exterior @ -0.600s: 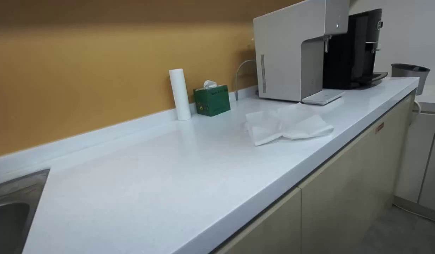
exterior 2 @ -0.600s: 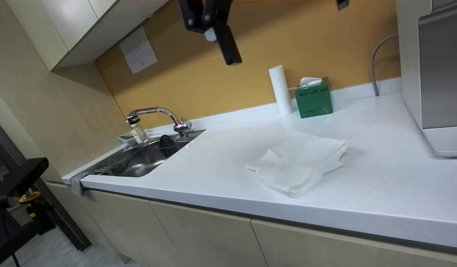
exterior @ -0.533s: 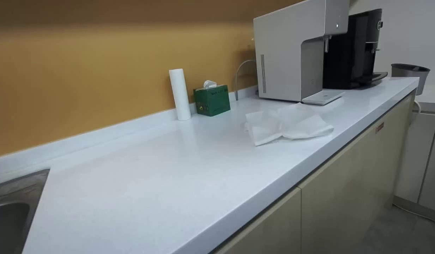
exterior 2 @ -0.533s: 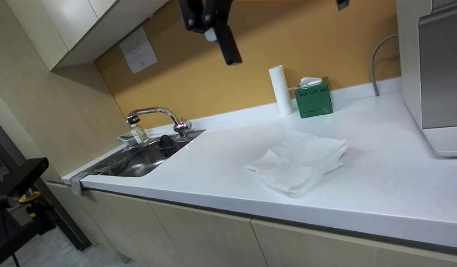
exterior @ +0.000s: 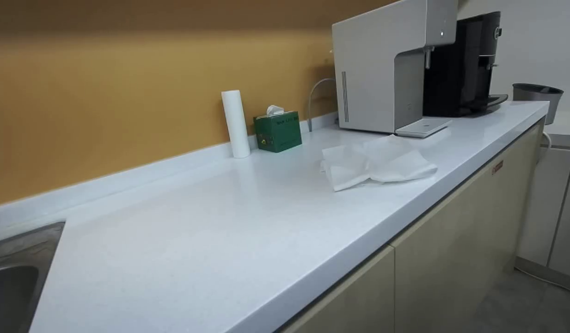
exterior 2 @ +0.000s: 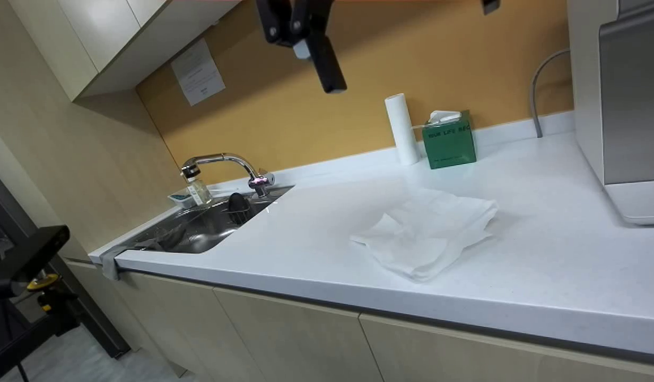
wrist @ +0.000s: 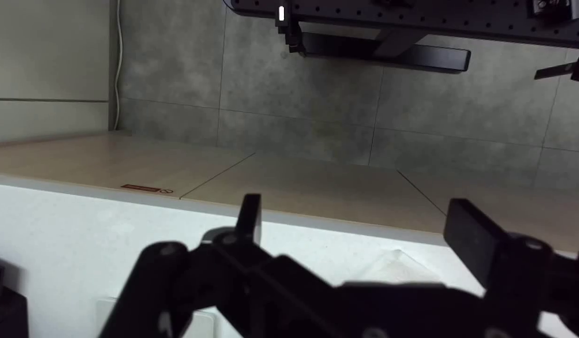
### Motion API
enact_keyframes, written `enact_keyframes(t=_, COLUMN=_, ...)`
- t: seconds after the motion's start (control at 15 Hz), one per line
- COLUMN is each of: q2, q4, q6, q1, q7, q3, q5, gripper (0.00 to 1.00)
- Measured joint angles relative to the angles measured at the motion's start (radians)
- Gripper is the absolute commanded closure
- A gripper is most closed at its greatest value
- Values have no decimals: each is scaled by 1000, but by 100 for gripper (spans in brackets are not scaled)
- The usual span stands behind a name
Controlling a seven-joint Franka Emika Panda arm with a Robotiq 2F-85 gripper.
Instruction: Wipe the counter using the paper towel
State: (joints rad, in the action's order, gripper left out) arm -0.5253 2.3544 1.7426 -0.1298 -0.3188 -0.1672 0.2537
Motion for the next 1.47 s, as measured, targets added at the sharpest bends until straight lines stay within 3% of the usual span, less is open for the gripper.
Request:
enact_keyframes(t=0.47, q2=5, q4=1, q6=26, q1=7, q7=2, q3=1, q5=-4, gripper=0)
enact_keyframes(t=1.07, q2=212, q4=0, q6=478, q1=57, q7=78, q3=78, q5=1, gripper=0)
enact_keyframes(t=1.47, q2=380, q4=-29, q6=613, q1=78, q7=47, q3=97, q5=-27, gripper=0)
